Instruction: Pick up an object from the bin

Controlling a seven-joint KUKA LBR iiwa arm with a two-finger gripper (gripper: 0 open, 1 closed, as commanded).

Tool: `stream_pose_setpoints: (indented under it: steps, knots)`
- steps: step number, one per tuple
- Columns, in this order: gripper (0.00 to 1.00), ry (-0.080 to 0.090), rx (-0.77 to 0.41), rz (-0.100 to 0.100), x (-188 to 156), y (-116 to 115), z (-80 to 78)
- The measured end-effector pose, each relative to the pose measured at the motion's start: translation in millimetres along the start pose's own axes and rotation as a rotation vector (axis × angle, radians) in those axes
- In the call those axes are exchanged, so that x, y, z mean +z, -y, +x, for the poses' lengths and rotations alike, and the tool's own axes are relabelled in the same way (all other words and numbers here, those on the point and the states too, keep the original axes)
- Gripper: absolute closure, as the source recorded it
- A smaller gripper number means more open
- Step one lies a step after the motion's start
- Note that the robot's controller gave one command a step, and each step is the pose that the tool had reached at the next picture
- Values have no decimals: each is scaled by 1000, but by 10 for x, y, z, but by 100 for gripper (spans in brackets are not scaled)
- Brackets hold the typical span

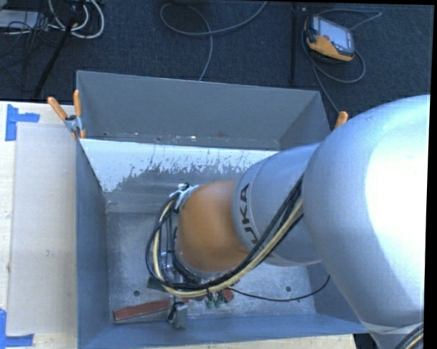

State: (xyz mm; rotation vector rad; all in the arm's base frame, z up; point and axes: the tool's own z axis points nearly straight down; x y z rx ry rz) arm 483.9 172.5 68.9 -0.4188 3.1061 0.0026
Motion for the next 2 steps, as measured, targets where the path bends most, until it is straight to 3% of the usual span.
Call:
stream_pose_setpoints:
  steps: [1, 2]
  knots:
    - [100, -5, 5, 0, -12, 18, 17]
    - [100, 1, -29, 1, -1707, 138, -105]
